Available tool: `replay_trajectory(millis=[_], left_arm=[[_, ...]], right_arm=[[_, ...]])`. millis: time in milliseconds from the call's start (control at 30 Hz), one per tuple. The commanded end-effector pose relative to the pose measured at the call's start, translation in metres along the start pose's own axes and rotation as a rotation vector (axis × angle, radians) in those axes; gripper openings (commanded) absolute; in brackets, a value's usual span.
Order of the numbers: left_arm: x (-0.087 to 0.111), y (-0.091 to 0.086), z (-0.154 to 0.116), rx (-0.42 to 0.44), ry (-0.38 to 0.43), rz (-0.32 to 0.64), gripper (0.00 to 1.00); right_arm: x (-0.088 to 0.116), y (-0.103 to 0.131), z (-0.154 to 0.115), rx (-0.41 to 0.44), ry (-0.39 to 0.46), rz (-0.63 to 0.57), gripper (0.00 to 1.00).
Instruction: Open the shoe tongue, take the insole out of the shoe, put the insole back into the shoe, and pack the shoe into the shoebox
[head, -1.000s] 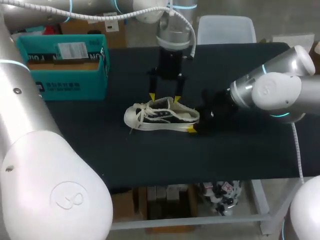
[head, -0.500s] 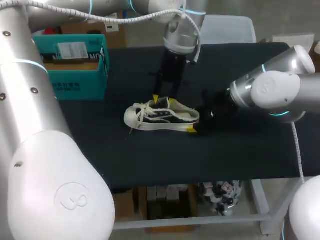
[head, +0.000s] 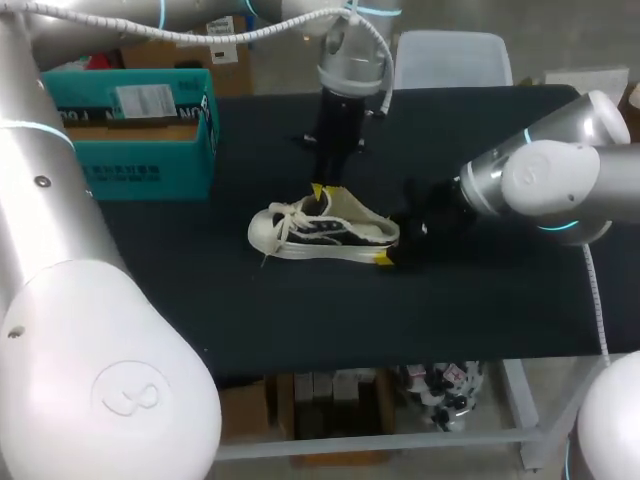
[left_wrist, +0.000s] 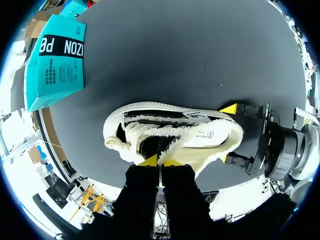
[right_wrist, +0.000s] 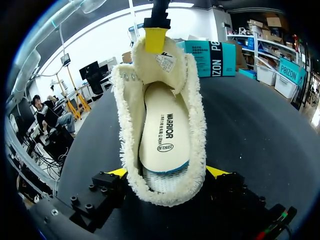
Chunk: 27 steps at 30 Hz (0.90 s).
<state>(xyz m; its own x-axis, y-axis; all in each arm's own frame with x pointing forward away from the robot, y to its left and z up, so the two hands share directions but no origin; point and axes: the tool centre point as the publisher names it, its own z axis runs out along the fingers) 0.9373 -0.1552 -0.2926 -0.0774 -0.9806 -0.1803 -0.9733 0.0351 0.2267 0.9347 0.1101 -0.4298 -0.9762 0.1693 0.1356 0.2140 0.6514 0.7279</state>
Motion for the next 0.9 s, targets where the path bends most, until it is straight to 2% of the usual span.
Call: replay_trajectory(millis=[33, 133, 200, 300, 400, 500, 567, 733, 833, 900], left_arm=[[-0.03, 0.025, 0.0, 0.115, 0.159, 0.0, 0.0], [-0.043, 0.031, 0.001, 0.187, 0.219, -0.017, 0.0], [-0.051, 0.033, 0.003, 0.224, 0.3, -0.04, 0.0], [-0.066, 0.035, 0.012, 0.33, 0.427, -0.105, 0.0], [-0.082, 0.033, 0.023, 0.386, 0.547, -0.159, 0.0], [-0.095, 0.024, 0.032, 0.41, 0.63, -0.199, 0.0], [-0.102, 0.017, 0.037, 0.394, 0.69, -0.204, 0.0], [-0.11, 0.009, 0.041, 0.406, 0.756, -0.217, 0.0], [-0.11, 0.01, 0.035, 0.415, 0.776, -0.19, 0.0], [-0.108, 0.012, 0.029, 0.406, 0.79, -0.139, 0.0]], right_arm=[[-0.003, -0.004, 0.007, -0.002, 0.004, 0.0, 0.0], [-0.003, -0.004, 0.007, -0.002, 0.004, 0.0, 0.0], [-0.003, -0.004, 0.007, -0.002, 0.004, 0.0, 0.0], [-0.003, -0.004, 0.007, -0.002, 0.004, 0.0, 0.0], [-0.003, -0.004, 0.007, -0.002, 0.004, 0.0, 0.0], [-0.003, -0.004, 0.007, -0.002, 0.004, 0.0, 0.0], [-0.003, -0.004, 0.007, -0.002, 0.004, 0.0, 0.0], [-0.003, -0.004, 0.007, -0.002, 0.004, 0.0, 0.0], [-0.003, -0.004, 0.007, -0.002, 0.004, 0.0, 0.0], [-0.003, -0.004, 0.007, -0.002, 0.004, 0.0, 0.0]])
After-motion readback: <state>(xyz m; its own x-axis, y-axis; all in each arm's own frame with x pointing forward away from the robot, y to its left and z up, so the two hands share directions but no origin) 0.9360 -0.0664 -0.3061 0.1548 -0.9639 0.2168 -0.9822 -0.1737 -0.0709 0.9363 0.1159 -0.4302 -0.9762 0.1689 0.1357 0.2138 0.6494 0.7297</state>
